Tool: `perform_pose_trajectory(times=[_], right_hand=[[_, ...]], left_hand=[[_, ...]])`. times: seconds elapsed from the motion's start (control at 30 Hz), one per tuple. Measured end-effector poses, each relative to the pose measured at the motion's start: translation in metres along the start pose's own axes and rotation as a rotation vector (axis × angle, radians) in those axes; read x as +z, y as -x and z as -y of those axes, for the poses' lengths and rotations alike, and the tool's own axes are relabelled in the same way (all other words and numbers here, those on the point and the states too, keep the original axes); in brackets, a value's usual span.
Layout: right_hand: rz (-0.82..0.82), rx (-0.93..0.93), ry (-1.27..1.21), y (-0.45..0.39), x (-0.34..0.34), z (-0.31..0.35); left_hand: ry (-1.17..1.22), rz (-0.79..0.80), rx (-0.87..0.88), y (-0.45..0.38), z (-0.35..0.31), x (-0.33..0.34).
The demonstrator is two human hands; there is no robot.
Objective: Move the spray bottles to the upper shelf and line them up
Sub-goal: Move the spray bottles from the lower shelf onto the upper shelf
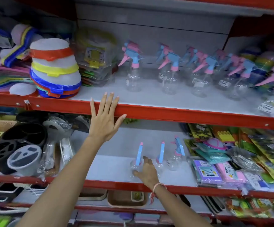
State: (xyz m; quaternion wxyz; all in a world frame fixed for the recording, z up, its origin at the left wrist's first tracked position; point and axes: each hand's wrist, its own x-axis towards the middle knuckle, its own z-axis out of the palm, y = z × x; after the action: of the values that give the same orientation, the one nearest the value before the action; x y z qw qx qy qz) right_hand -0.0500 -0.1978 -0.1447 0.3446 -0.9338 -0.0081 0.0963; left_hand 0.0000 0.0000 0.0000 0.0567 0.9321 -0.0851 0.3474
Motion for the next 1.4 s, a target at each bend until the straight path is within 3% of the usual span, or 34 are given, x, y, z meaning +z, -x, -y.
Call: perform_pose_trajectory(times=[0.13,0.3,0.73,1.0,1.4], right_hand=[[-0.096,0.050,-0.149,-0.007,0.016,0.007],[-0.169,-0.060,-0.264,0.006,0.005,0.010],[-0.266,-0.443,-0.371,0.059,-0.154,0.091],[-0.372,-0.644,-0.324,0.032,-0.234,0.159],[-0.294,-0.532,-0.116,-0.063,-0.230,0.194]], left_hand=[[-0.041,-0.006,0.003,-0.002,0.001,0.006],[-0.032,-0.020,-0.001,-0.003,0.002,0.010],[-0.025,0.007,-0.001,0.002,0.000,0.003],[-0.037,0.004,-0.005,0.004,-0.001,0.000],[-0.050,-0.010,-0.012,0.003,-0.001,0.004]])
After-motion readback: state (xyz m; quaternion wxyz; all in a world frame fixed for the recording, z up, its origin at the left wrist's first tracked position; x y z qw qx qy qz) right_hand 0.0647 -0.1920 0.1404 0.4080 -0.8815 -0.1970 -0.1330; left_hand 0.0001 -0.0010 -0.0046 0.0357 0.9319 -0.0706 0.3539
